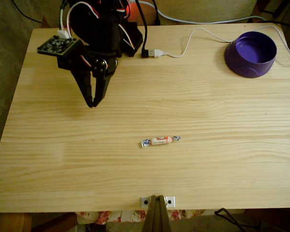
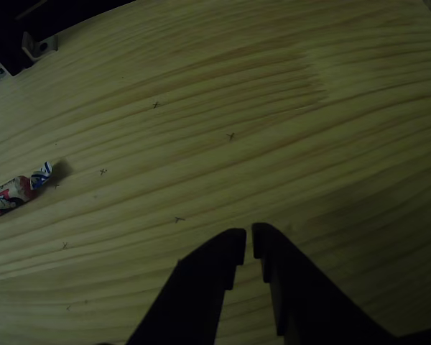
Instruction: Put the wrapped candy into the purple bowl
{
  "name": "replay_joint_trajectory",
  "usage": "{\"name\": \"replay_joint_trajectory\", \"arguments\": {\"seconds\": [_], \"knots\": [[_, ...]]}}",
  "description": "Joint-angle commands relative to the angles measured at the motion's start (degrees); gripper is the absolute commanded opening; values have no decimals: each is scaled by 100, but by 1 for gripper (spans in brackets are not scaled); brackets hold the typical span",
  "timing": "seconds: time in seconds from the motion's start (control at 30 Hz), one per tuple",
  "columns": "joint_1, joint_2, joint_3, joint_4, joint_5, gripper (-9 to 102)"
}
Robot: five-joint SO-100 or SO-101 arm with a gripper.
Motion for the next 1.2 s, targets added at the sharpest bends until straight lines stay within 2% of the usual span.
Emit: {"name": "replay_joint_trajectory", "arguments": {"seconds": [0.0, 0.17, 0.43, 0.67, 1.0, 1.17], "knots": [[123, 44, -88, -79, 158, 0], [290, 44, -272, -237, 299, 0], [483, 26, -694, -439, -62, 0], [510, -817, -1468, -633, 246, 0], [299, -3357, -3340, -1424, -2558, 0], [0, -4579, -4324, -1178, -2742, 0]]}}
